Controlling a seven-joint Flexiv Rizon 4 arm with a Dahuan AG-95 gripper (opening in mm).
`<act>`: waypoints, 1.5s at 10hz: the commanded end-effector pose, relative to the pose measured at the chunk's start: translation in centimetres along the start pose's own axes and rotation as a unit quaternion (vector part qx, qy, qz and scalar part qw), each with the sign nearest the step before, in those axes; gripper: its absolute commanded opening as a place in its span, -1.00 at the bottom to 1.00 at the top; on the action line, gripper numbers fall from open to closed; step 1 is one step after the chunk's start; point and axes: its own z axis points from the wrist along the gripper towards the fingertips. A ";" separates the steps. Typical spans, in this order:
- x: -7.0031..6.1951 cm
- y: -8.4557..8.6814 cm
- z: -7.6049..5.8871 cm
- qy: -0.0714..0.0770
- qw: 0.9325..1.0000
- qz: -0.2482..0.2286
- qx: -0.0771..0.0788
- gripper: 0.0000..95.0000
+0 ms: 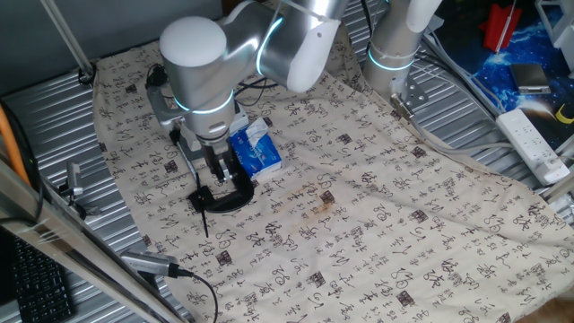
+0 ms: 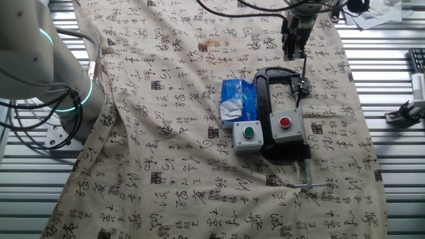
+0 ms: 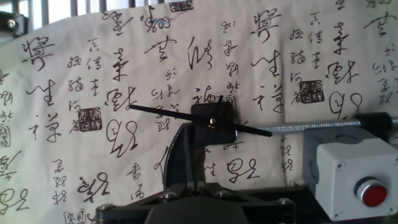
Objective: Turn the hands of a clock
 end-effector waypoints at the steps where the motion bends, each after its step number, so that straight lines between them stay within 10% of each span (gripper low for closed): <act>1: 0.1 0.0 0.0 -0.004 0.997 -0.074 0.009 -1.00; 10: 0.0 0.1 0.1 -0.019 0.996 -0.084 0.003 -1.00; 15: -2.2 2.8 1.6 -0.024 0.996 -0.081 0.001 -1.00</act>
